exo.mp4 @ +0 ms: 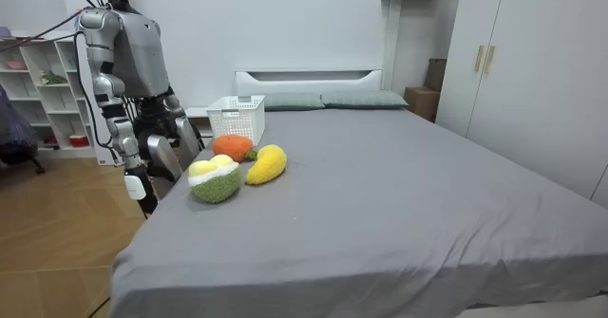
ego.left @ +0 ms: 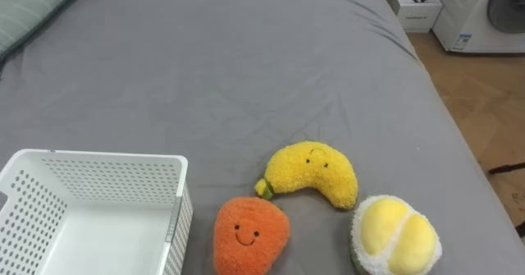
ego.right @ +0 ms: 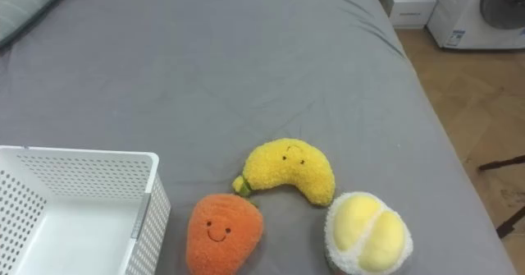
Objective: Collect toys from the bed
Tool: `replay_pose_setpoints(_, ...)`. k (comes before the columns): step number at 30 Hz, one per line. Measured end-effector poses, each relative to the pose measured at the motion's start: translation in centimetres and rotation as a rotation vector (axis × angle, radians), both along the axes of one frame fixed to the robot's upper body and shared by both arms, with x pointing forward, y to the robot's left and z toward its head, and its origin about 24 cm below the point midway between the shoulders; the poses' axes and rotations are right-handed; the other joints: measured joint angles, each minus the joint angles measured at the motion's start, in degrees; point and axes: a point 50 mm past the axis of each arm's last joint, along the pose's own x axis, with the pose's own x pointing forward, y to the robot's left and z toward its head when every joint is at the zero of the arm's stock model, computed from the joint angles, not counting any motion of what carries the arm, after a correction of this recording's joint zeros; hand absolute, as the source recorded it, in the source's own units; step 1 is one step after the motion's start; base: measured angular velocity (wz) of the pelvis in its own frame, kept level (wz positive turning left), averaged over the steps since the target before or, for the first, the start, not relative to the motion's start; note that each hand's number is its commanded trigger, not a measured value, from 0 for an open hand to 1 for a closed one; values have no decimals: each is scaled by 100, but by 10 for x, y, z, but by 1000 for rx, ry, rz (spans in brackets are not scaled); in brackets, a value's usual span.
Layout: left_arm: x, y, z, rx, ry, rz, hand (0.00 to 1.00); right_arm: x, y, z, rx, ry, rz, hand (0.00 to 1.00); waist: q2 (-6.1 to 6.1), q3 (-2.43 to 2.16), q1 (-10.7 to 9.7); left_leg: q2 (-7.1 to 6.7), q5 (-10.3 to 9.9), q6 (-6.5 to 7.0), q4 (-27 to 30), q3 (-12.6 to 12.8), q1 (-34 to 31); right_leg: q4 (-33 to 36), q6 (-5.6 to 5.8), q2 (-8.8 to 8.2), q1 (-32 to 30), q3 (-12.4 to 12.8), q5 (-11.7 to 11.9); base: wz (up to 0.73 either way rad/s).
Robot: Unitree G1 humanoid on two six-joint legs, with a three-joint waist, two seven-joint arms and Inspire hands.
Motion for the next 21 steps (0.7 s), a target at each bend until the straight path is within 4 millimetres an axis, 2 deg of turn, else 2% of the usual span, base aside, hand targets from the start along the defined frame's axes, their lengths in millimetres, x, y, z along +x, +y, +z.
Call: replay_pose_setpoints(21,-2,0,0,4,15,6,0,-5,1,-1,18,5,-77,0,-5,1,6,-8,5,7,-35,-3,25,0,5,-5,1,5,-3,0)
